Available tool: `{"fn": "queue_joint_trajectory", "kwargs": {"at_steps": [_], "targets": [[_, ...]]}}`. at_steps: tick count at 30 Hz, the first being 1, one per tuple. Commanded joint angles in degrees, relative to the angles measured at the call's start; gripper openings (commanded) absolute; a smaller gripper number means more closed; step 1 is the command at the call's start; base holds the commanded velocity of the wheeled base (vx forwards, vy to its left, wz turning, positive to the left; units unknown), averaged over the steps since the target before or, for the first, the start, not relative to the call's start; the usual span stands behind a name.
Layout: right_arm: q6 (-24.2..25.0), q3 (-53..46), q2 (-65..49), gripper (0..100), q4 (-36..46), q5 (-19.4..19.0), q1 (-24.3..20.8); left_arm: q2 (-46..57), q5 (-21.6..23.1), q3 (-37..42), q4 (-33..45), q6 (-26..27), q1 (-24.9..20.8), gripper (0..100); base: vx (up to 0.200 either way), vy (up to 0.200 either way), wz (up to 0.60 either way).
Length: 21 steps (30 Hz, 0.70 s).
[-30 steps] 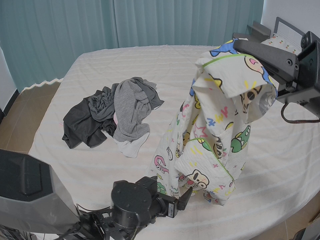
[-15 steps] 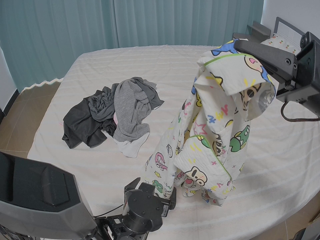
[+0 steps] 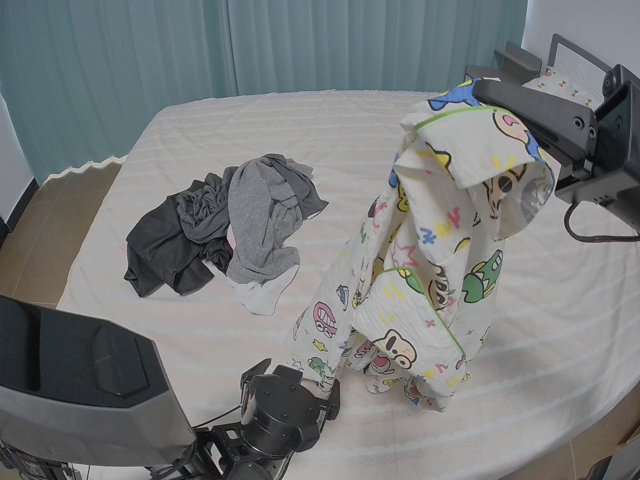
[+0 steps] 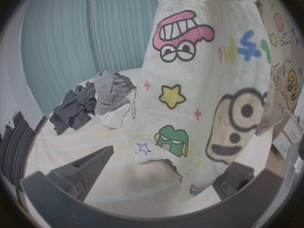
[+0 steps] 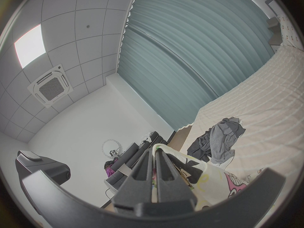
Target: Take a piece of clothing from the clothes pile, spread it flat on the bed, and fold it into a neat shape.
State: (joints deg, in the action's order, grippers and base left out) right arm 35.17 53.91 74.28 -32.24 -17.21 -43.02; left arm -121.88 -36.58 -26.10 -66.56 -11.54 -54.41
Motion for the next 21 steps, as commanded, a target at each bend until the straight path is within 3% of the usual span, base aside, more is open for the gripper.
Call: {"fn": "queue_joint_trajectory", "kwargs": {"at_steps": [1, 12, 13, 21], "targets": [[0.0, -0.1, -0.1, 0, 0.0, 0.0, 0.0, -0.4, 2.4, -0.3, -0.1, -0.9, 0.3, 100, 0.0, 0.0, 0.0], [0.3, -0.6, -0.9, 0, 0.0, 0.0, 0.0, -2.0, 7.1, -1.1, -0.1, -4.8, 1.1, 100, 0.0, 0.0, 0.0], [0.4, -0.6, -1.0, 0, 0.0, 0.0, 0.1, -2.2, 7.2, -1.7, -0.1, -5.7, 1.5, 0, 0.0, 0.0, 0.0], [0.6, -3.5, -3.3, 0, 0.1, -0.4, 2.7, -0.6, 8.5, -2.4, -2.1, -10.0, 3.4, 0, 0.0, 0.0, 0.0]]}}
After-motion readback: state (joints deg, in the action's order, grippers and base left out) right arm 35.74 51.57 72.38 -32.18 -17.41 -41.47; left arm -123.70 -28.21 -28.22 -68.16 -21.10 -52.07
